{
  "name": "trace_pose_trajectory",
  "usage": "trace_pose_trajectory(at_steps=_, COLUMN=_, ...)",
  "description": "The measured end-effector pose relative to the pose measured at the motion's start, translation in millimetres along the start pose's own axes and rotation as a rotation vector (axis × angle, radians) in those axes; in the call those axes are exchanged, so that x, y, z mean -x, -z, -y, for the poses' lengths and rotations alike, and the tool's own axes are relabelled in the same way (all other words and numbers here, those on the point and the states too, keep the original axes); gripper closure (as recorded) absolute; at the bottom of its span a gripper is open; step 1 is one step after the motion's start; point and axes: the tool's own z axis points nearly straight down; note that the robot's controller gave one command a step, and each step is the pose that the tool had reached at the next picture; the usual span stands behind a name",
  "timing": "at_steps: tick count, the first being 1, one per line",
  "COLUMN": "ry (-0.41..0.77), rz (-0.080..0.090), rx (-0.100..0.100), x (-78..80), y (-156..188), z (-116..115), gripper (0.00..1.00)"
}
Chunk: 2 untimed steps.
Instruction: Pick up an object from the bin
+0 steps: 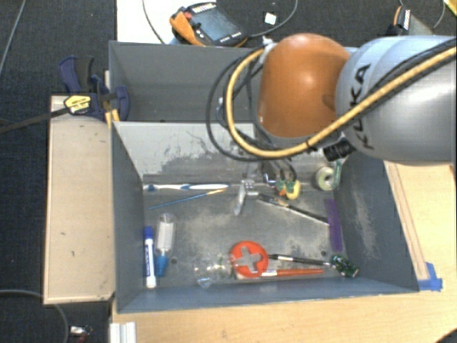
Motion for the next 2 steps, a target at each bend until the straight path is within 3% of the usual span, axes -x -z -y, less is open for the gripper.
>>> trace_pose_trajectory(at_steps=1, ry=-0.005, rz=0.008, rx=0.001, x=1.6, y=5, z=1, gripper=0.00)
trace_pose_trajectory(at_steps=2, ry=0.244, rz=0.010, rx=0.000, x=-47.4, y=-98, z=28, gripper=0.00)
